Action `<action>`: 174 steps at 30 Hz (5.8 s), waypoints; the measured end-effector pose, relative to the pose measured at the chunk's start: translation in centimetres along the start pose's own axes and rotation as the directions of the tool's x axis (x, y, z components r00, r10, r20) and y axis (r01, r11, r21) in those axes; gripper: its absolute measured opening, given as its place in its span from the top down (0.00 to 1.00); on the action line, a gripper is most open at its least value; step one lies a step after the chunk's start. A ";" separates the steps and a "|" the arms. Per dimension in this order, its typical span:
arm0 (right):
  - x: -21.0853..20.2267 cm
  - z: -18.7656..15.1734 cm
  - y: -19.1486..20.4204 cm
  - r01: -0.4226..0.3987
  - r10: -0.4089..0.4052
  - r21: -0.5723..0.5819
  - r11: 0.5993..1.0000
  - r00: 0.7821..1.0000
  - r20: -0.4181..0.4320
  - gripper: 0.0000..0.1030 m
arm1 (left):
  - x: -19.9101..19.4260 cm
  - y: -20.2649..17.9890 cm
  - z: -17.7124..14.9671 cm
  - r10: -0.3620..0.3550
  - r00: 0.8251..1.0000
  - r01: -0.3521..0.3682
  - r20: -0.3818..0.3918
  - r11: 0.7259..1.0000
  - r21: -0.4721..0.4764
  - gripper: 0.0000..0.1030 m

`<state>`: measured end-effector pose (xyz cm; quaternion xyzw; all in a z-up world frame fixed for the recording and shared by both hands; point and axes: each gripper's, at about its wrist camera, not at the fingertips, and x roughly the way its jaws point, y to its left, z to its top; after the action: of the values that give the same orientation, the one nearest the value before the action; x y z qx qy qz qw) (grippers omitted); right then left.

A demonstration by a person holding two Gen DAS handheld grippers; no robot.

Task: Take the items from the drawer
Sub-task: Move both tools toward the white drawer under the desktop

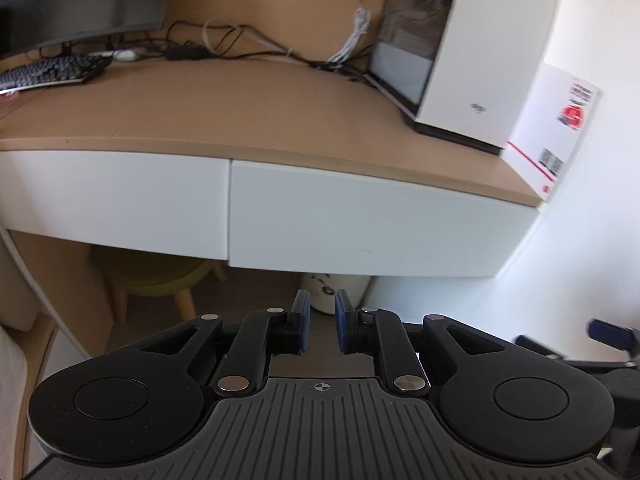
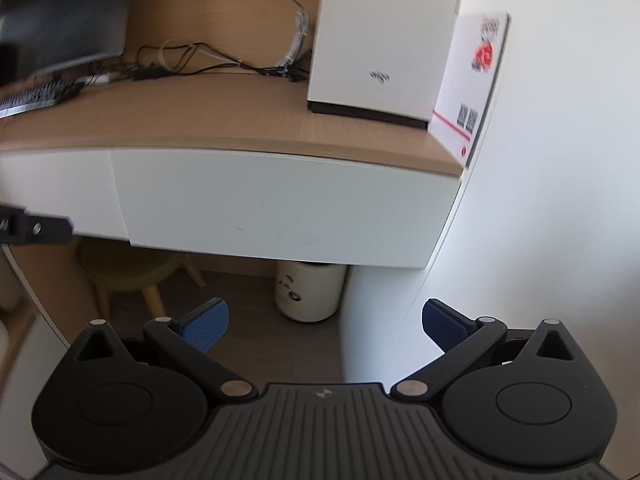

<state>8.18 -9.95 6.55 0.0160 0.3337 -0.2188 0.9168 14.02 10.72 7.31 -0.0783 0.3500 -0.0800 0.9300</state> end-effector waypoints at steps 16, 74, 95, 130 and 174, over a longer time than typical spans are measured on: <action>13.8 7.2 3.5 -0.146 0.149 0.034 0.989 0.982 -0.112 0.00 | 8.5 5.4 4.5 0.061 0.996 -0.062 -0.072 0.998 -0.012 0.85; 12.9 10.5 4.0 -0.178 0.175 -0.055 0.983 0.983 -0.050 0.00 | 12.0 11.4 10.0 -0.025 1.000 0.022 -0.012 0.986 -0.165 0.83; 13.6 9.3 7.1 -0.262 0.269 -0.162 0.951 0.963 0.018 0.00 | 13.1 11.7 9.6 -0.054 0.998 0.055 0.016 0.992 -0.112 0.70; 15.6 11.0 7.0 -0.272 0.288 -0.192 0.943 0.956 0.058 0.00 | 13.5 11.3 9.7 -0.123 0.992 0.122 -0.014 0.991 -0.050 0.68; 15.3 10.6 6.1 -0.242 0.255 -0.207 0.948 0.966 0.035 0.00 | 12.7 11.2 9.0 -0.106 0.994 0.104 -0.008 0.990 -0.092 0.69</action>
<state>27.50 -12.25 4.61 -0.0417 0.3209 -0.0671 0.9438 30.47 19.90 3.61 -0.1388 0.3546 -0.1132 0.9177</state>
